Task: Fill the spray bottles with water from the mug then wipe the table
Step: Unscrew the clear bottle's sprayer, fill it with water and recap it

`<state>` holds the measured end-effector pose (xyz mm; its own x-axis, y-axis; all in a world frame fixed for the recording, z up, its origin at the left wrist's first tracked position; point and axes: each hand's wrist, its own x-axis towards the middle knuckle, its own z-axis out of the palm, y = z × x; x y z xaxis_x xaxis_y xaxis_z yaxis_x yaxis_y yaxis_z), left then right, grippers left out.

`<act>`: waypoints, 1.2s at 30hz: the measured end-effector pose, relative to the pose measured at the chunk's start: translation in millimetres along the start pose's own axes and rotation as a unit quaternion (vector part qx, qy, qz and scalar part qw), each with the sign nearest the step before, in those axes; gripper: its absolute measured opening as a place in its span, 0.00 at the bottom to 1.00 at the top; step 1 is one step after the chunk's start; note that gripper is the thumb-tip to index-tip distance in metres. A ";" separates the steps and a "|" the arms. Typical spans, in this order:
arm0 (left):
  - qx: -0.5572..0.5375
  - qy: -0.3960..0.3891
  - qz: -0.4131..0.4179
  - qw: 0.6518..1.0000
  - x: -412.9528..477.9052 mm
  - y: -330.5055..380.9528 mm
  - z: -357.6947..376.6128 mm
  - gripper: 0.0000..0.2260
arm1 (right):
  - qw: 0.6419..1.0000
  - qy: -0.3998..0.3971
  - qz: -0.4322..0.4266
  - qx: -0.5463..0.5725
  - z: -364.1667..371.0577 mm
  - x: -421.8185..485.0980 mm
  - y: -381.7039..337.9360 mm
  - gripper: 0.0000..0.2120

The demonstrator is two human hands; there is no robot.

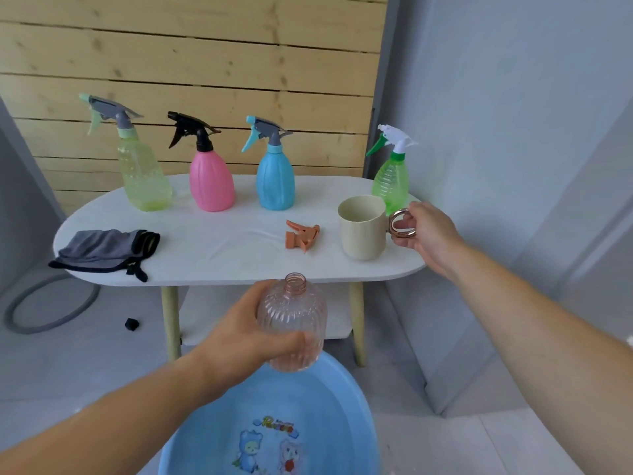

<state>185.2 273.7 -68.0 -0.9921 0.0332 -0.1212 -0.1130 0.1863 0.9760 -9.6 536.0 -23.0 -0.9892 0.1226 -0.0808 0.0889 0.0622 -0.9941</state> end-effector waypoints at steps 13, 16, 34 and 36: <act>-0.003 -0.005 -0.026 1.000 23.1 -11.7 12.8 0.38 | 0.997 0.030 -0.004 -0.076 -10.5 30.3 27.8 0.12; -0.005 -0.003 -0.031 1.000 23.9 -11.5 14.4 0.39 | 0.996 0.035 -0.012 -0.083 -10.0 29.8 27.5 0.12; 0.002 0.026 -0.028 0.999 8.3 -5.4 -9.7 0.33 | 0.858 -0.165 -0.272 -0.404 103.5 -54.6 -27.0 0.06; -0.002 0.029 -0.026 0.999 4.0 -6.3 -16.5 0.33 | 0.811 -0.154 -0.276 -0.492 120.6 -46.8 -5.6 0.12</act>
<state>181.1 256.5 -71.7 -0.9864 -0.0331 -0.1611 -0.1645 0.1830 0.9693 22.0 410.5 -22.4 -0.8789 -0.4371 0.1912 -0.4770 0.8025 -0.3584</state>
